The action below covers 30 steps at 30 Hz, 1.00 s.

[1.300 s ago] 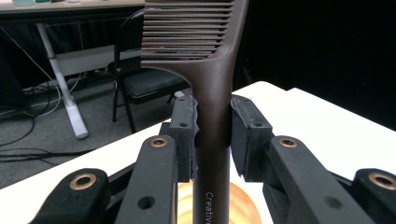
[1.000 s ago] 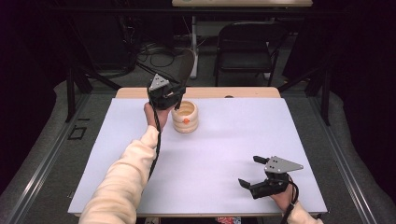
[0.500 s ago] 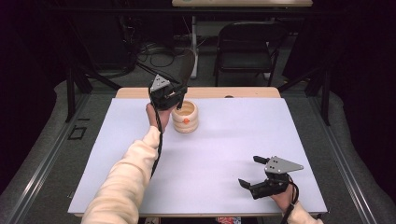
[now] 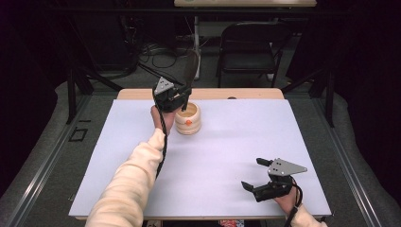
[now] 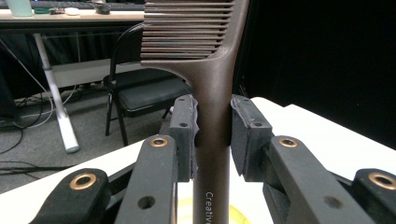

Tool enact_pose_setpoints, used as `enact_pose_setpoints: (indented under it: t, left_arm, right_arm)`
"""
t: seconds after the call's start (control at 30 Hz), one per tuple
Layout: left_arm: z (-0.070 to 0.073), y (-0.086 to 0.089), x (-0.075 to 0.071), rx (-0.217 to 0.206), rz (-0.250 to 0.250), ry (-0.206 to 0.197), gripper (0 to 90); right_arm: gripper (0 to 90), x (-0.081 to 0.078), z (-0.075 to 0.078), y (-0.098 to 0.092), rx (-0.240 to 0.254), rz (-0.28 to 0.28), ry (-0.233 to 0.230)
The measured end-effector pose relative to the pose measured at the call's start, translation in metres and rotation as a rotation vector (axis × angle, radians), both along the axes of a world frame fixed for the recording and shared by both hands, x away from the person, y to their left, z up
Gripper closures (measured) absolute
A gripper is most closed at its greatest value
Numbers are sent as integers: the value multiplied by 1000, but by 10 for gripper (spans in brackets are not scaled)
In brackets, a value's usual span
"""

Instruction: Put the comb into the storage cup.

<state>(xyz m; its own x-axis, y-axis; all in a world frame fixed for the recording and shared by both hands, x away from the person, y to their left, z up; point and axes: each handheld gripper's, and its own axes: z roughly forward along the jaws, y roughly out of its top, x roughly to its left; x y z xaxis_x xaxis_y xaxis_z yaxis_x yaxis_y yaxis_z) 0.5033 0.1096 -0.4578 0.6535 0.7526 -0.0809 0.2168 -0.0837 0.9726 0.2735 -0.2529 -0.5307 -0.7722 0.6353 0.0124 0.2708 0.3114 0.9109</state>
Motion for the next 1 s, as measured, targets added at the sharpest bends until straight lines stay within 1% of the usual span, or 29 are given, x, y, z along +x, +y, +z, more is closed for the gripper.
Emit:
enact_pose_setpoints:
  t: [0.1, 0.2, 0.23, 0.33, 0.43, 0.47, 0.5, 0.57, 0.7, 0.8, 1.0]
  left_arm:
    - [-3, -1, 2, -7, 0, 2, 724]
    - [-5, -2, 3, -5, 1, 3, 724]
    - [-6, -2, 3, -18, 1, 4, 724]
    - [-9, -3, 3, -5, -7, 4, 724]
    - [-11, -5, 3, -2, -5, 6, 725]
    - [-12, -5, 3, -8, -5, 3, 724]
    - [-13, -5, 3, 2, -4, 2, 724]
    - [-14, -6, 4, -2, -8, 2, 724]
    - [-16, -5, 4, 5, -4, 1, 724]
    - [-18, -5, 4, -1, -4, 2, 724]
    - [-21, -6, 4, 7, -11, 7, 724]
  right_arm:
    - [0, 0, 0, 0, 0, 2, 4]
    - [0, 0, 0, 0, -1, 2, 2]
    - [0, 0, 0, 0, -1, 2, 2]
    - [0, 0, 0, 0, 2, 1, 3]
    - [0, 0, 0, 0, 0, 2, 1]
    - [0, 0, 0, 0, 0, 2, 2]
    - [0, 0, 0, 0, 1, 2, 5]
    - [0, 0, 0, 0, 1, 3, 4]
    - [0, 0, 0, 0, 0, 2, 4]
    - [0, 0, 0, 0, 0, 2, 5]
    - [0, 0, 0, 0, -1, 1, 2]
